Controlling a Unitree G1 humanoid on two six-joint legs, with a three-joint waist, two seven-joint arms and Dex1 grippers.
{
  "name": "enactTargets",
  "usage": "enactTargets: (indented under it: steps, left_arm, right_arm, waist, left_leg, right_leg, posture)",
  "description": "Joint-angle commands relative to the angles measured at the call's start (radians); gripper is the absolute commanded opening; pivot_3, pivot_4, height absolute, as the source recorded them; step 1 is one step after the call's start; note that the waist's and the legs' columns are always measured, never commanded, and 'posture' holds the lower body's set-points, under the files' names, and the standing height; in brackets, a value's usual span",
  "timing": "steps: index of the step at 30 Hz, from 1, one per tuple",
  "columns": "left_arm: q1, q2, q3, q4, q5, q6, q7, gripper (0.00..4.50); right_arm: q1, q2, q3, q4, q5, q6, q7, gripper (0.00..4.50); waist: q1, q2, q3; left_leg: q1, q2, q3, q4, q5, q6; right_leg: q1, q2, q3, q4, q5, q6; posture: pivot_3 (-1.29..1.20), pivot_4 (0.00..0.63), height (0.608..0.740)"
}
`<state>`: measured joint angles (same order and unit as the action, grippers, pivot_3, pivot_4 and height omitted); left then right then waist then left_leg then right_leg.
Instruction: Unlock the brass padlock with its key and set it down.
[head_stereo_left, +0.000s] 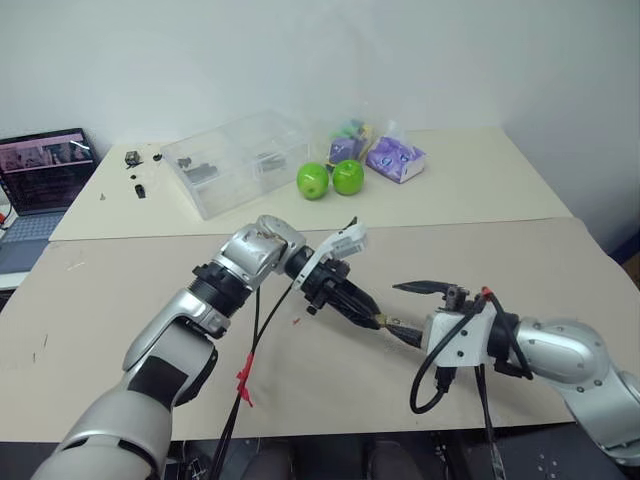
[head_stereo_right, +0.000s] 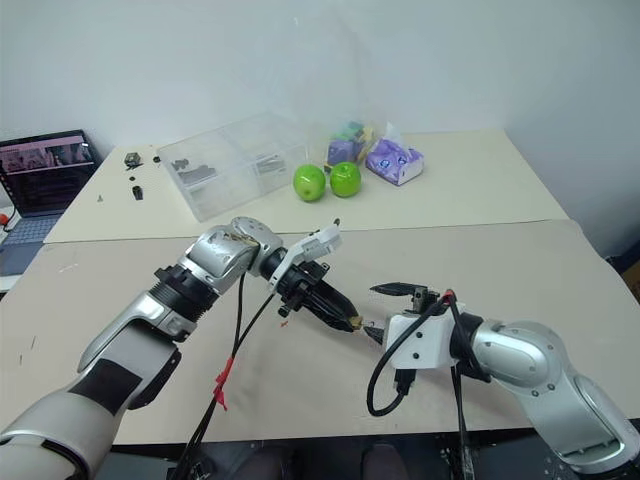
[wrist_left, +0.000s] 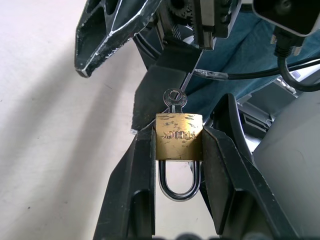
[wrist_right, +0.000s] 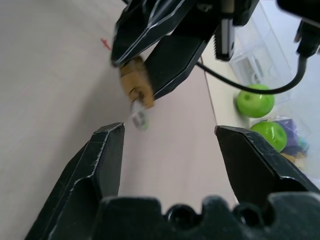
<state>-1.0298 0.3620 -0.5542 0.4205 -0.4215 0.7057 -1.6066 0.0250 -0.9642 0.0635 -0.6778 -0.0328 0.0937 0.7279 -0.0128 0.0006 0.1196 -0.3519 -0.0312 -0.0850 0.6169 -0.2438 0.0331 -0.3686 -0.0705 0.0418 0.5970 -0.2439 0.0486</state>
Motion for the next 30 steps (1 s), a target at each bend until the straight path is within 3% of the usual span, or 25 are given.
enactTargets:
  steps: [1, 5, 10, 15, 19, 30]
  left_arm:
    - [-0.037, 0.010, 0.000, -0.001, -0.014, -0.022, -0.008, 0.93]
    - [-0.036, 0.011, -0.005, 0.007, -0.012, -0.035, -0.008, 0.93]
    - [-0.051, -0.011, -0.004, 0.052, 0.012, -0.083, -0.008, 0.93]
    - [-0.065, -0.016, -0.003, 0.076, 0.009, -0.097, -0.008, 0.93]
    - [-0.069, -0.023, -0.001, 0.085, 0.012, -0.104, -0.008, 0.93]
    - [-0.102, -0.049, 0.003, 0.141, 0.021, -0.140, -0.008, 0.93]
  right_arm:
    - [0.007, 0.001, -0.075, -0.064, 0.011, -0.017, 0.017, 3.48]
    - [0.014, 0.012, -0.097, -0.093, 0.027, 0.000, 0.035, 3.48]
    - [0.013, 0.030, -0.106, -0.096, 0.021, 0.012, 0.040, 2.08]
    - [0.008, 0.045, -0.108, -0.107, 0.025, 0.024, 0.040, 2.08]
    - [0.003, 0.053, -0.103, -0.114, 0.012, 0.028, 0.038, 1.11]
    - [-0.003, 0.079, -0.100, -0.142, -0.012, 0.061, 0.041, 1.11]
  waist:
    - [-0.001, 0.000, 0.000]
    - [-0.002, 0.000, 0.000]
    - [-0.001, 0.000, 0.000]
    - [-0.001, 0.000, 0.000]
    - [-0.001, 0.000, 0.000]
    - [-0.001, 0.000, 0.000]
  left_leg:
    - [0.000, 0.000, 0.000, 0.000, 0.000, 0.000]
    - [0.000, 0.000, 0.000, 0.000, 0.000, 0.000]
    - [0.001, 0.001, 0.000, 0.000, 0.000, 0.000]
    - [0.000, 0.001, 0.000, 0.000, 0.000, 0.000]
    - [0.000, 0.001, 0.000, 0.000, 0.000, 0.000]
    - [0.000, 0.001, 0.000, 0.000, 0.000, 0.000]
  right_leg:
    - [0.000, 0.000, 0.000, 0.000, 0.000, 0.000]
    - [0.000, 0.001, 0.000, 0.000, 0.000, 0.000]
    - [0.000, 0.001, 0.000, 0.000, 0.000, 0.000]
    - [0.000, 0.001, 0.000, 0.000, 0.000, 0.000]
    - [0.000, 0.001, 0.000, 0.000, 0.000, 0.000]
    - [0.000, 0.001, 0.000, 0.000, 0.000, 0.000]
  posture:
    - [0.00, 0.150, 0.740]
    - [0.00, 0.150, 0.740]
    - [0.00, 0.150, 0.740]
    - [0.00, 0.150, 0.740]
    - [0.00, 0.150, 0.740]
    - [0.00, 0.150, 0.740]
